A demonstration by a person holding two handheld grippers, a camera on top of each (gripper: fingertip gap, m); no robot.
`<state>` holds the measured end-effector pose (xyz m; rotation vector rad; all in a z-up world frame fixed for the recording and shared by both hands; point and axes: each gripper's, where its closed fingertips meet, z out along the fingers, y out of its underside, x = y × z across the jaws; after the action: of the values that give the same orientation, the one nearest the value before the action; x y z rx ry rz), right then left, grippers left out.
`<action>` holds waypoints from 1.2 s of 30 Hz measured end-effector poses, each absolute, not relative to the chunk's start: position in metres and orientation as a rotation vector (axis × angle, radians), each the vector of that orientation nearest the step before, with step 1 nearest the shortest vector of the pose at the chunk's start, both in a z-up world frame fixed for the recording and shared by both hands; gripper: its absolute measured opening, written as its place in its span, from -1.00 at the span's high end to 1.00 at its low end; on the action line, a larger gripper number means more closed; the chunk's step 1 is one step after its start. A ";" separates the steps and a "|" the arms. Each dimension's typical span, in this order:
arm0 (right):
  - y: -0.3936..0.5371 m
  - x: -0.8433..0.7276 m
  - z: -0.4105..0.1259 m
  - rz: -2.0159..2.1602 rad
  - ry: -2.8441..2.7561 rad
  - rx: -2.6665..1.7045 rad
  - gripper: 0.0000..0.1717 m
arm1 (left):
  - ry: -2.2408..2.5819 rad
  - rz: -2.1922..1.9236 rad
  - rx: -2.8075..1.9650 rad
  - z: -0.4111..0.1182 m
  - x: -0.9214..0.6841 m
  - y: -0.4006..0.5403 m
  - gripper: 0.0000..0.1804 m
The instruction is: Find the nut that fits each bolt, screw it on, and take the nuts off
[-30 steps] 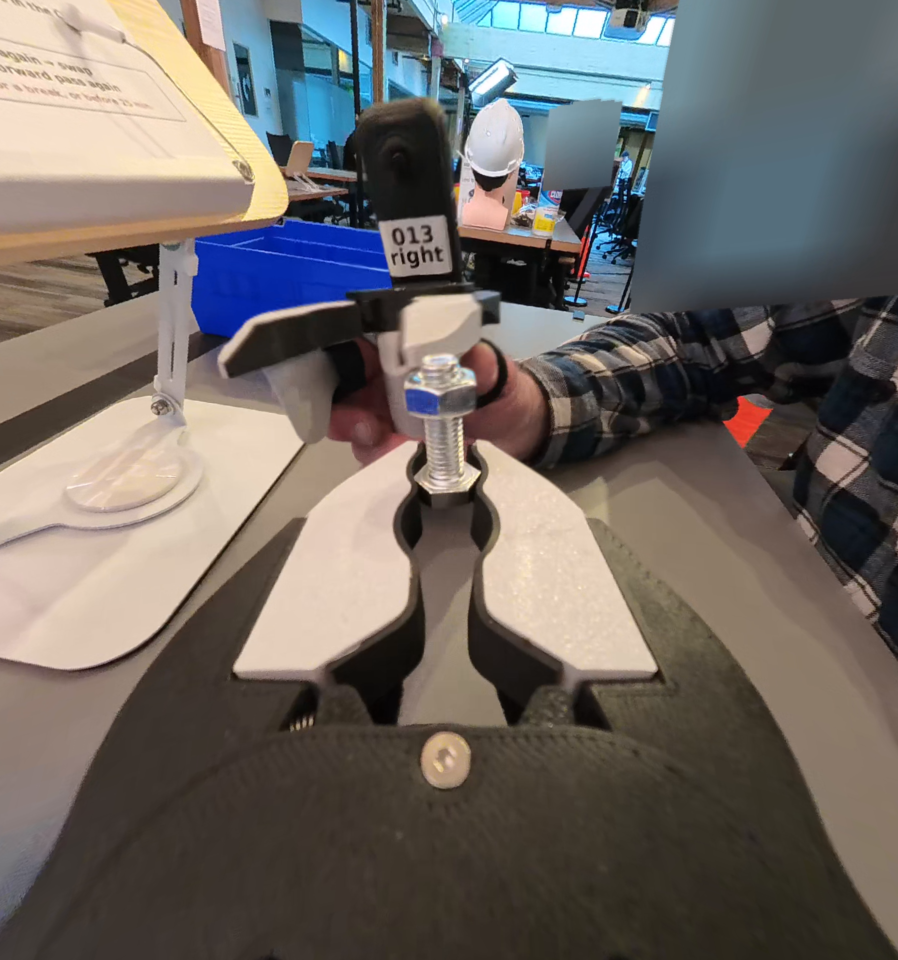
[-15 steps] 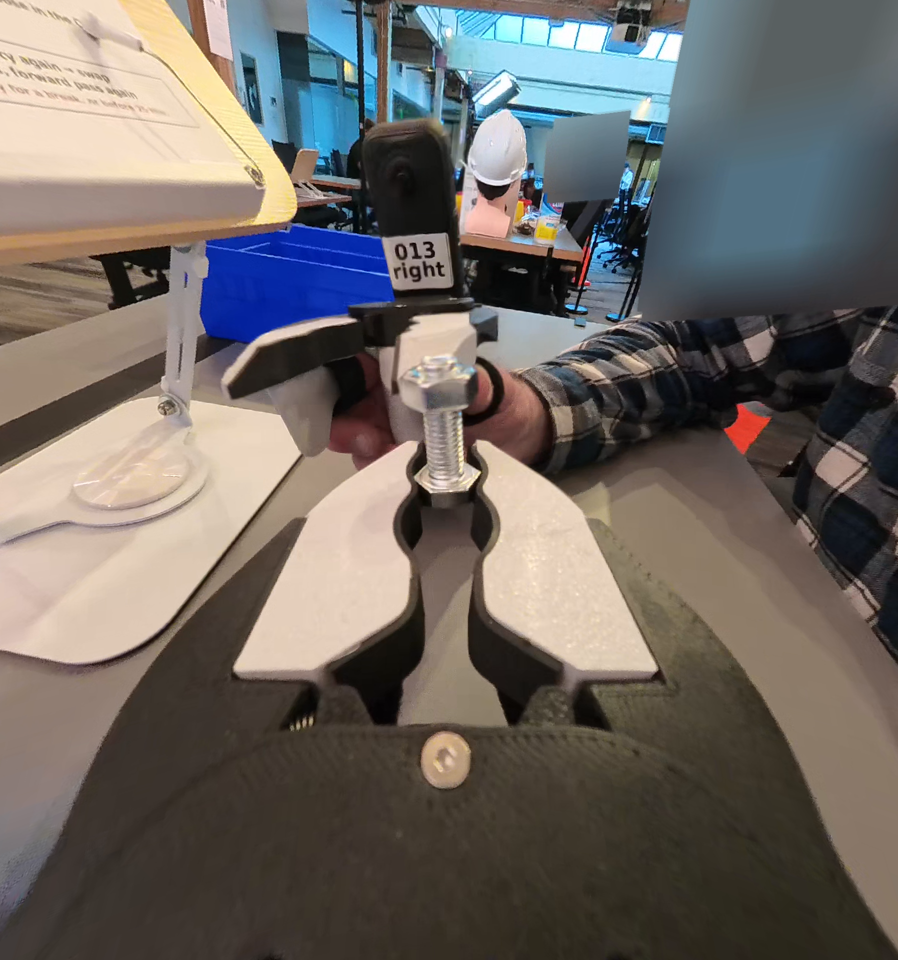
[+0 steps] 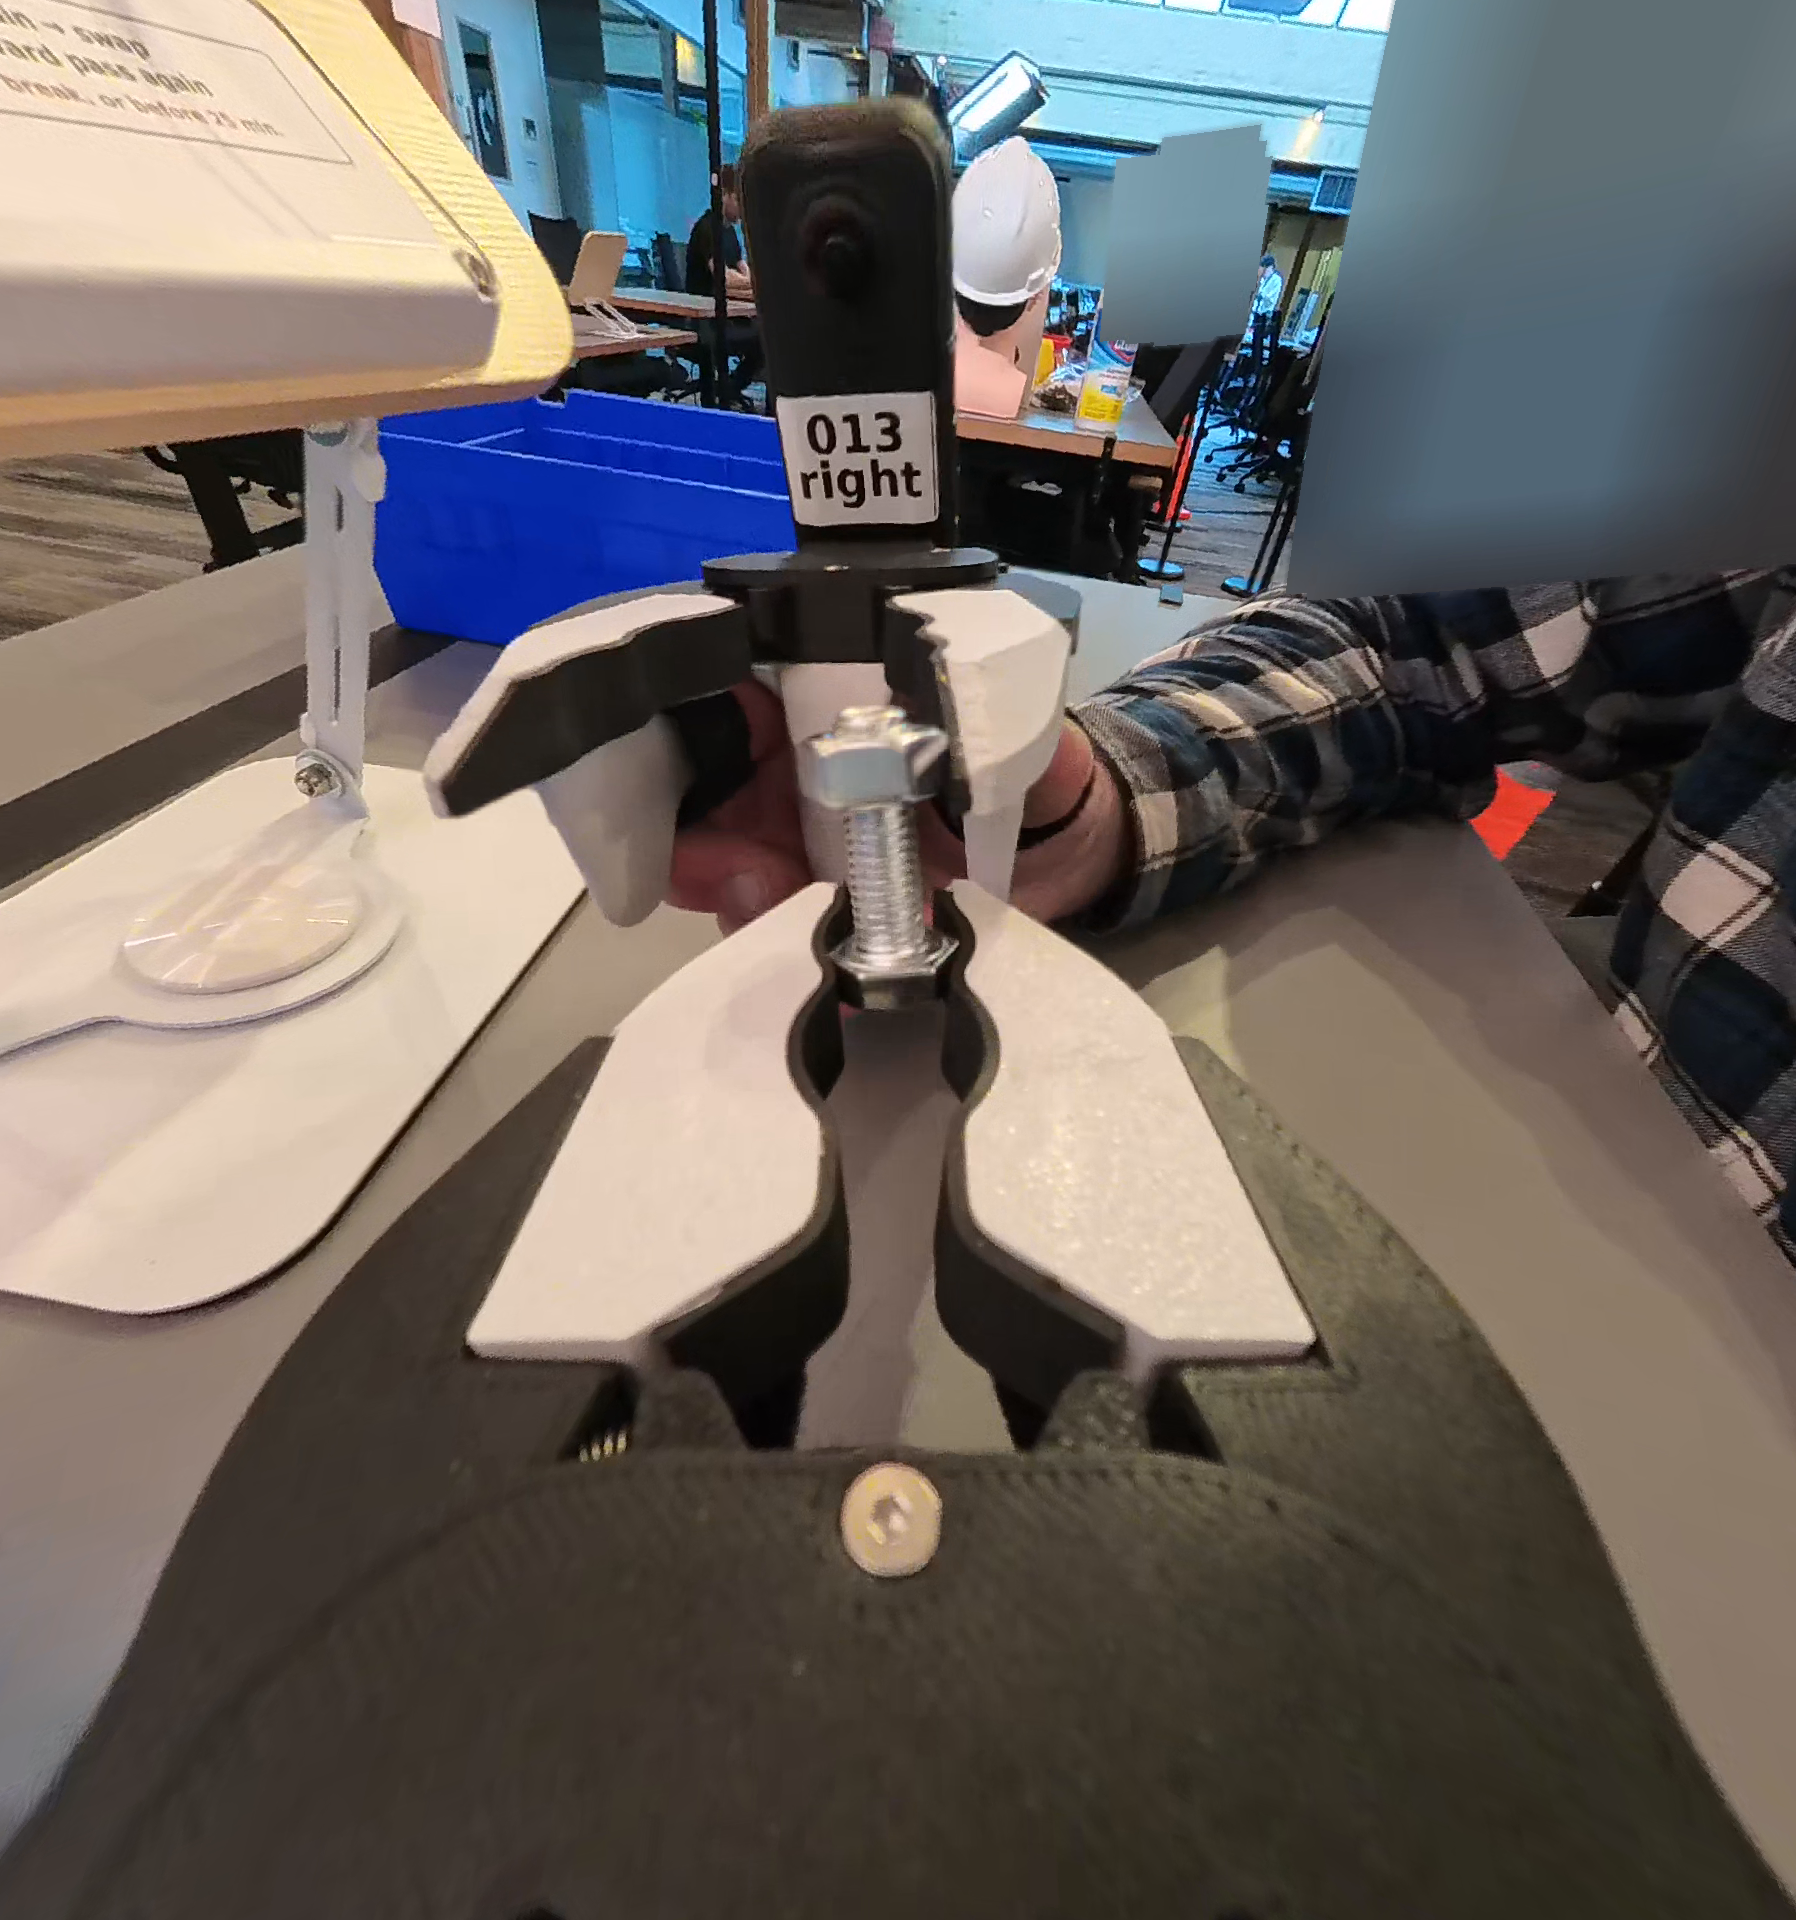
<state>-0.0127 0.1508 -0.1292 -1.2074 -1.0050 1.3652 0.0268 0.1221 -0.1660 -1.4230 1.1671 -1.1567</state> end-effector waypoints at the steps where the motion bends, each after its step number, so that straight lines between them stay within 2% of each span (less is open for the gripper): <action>1: 0.153 -0.011 -0.129 1.367 -0.996 -1.209 0.23 | 1.156 -1.166 -1.417 -0.164 0.025 0.123 0.84; 3: 0.163 -0.005 -0.134 1.347 -0.963 -1.245 0.33 | 1.128 -1.197 -1.391 -0.157 0.021 0.123 0.84; 11: 0.151 -0.011 -0.129 1.405 -1.000 -1.198 0.25 | 1.161 -1.154 -1.429 -0.167 0.025 0.125 0.84; 36: 0.151 -0.011 -0.130 1.404 -0.996 -1.205 0.24 | 1.155 -1.179 -1.413 -0.165 0.025 0.123 0.84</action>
<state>-0.0109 0.1511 -0.1301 -1.2055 -0.9959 1.4035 0.0254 0.1228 -0.1647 -1.4129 1.1552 -1.1789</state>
